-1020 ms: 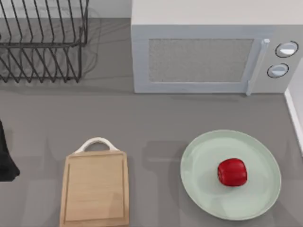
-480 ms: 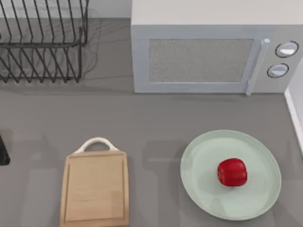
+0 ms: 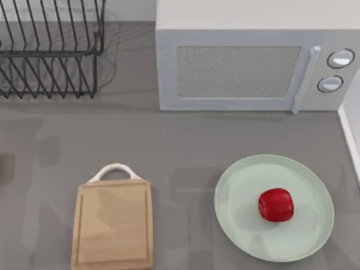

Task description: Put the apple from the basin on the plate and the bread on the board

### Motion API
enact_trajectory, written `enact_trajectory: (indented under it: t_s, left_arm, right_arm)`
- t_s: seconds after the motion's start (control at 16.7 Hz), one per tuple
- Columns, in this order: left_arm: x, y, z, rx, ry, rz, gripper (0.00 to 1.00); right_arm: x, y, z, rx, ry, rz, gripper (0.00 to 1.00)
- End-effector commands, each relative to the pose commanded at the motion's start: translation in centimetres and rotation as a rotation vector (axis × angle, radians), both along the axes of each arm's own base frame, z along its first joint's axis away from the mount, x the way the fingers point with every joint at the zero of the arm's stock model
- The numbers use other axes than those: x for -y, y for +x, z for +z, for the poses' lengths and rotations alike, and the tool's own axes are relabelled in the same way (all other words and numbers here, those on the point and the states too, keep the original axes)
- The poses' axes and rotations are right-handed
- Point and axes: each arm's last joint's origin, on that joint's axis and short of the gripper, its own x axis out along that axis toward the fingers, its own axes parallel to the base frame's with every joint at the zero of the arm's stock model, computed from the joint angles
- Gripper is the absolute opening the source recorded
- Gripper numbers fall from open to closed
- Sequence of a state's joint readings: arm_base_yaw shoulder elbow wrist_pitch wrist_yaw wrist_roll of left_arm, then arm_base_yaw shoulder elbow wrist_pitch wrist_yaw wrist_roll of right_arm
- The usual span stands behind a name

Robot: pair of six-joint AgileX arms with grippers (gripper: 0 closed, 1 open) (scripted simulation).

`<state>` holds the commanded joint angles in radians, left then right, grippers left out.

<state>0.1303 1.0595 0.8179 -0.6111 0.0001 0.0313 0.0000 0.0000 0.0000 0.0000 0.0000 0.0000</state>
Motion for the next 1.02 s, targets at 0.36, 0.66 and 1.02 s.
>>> enact_trajectory:
  t_s: [0.36, 0.66, 1.02]
  left_arm:
    - [-3.4, 9.6, -3.0, -0.462, -0.069, 0.051, 1.0]
    - [-5.5, 13.7, -6.5, -0.679, -0.114, 0.072, 1.0]
    - [-5.7, 14.2, -7.1, -0.708, -0.121, 0.074, 1.0]
  right_arm:
    - [0.0, 0.0, 0.0, 0.0, 0.0, 0.0, 1.0]
    - [0.0, 0.0, 0.0, 0.0, 0.0, 0.0, 1.0]
    - [0.0, 0.0, 0.0, 0.0, 0.0, 0.0, 1.0]
